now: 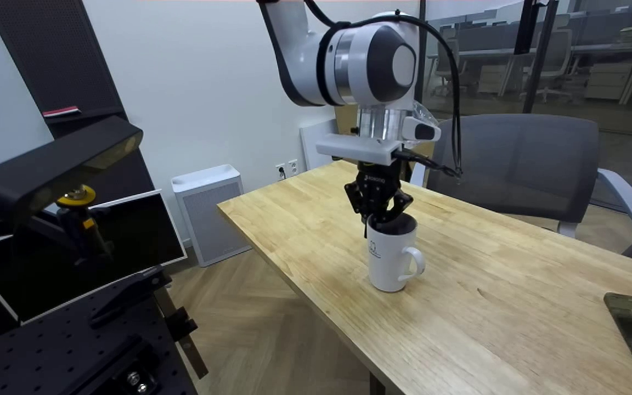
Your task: Move the mug backwards
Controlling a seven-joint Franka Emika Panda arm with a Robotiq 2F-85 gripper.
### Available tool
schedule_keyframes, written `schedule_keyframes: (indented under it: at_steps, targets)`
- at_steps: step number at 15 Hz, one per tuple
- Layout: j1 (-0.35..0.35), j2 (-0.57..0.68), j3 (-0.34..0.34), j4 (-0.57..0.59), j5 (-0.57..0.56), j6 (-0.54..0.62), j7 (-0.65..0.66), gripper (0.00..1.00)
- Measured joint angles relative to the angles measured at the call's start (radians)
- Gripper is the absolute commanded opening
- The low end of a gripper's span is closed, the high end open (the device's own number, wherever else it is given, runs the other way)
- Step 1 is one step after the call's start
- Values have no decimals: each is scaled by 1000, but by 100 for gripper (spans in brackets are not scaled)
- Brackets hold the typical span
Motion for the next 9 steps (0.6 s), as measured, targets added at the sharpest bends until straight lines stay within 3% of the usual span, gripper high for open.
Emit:
schedule_keyframes:
  at_steps: [2,3,4,9]
  targets:
    - [7,1,-5,0,-2,2,7,2]
    - [9,1,-6,0,-3,3,10,35]
    - [12,1,-8,0,-6,3,13,36]
    - [25,1,-21,1,-28,0,34,68]
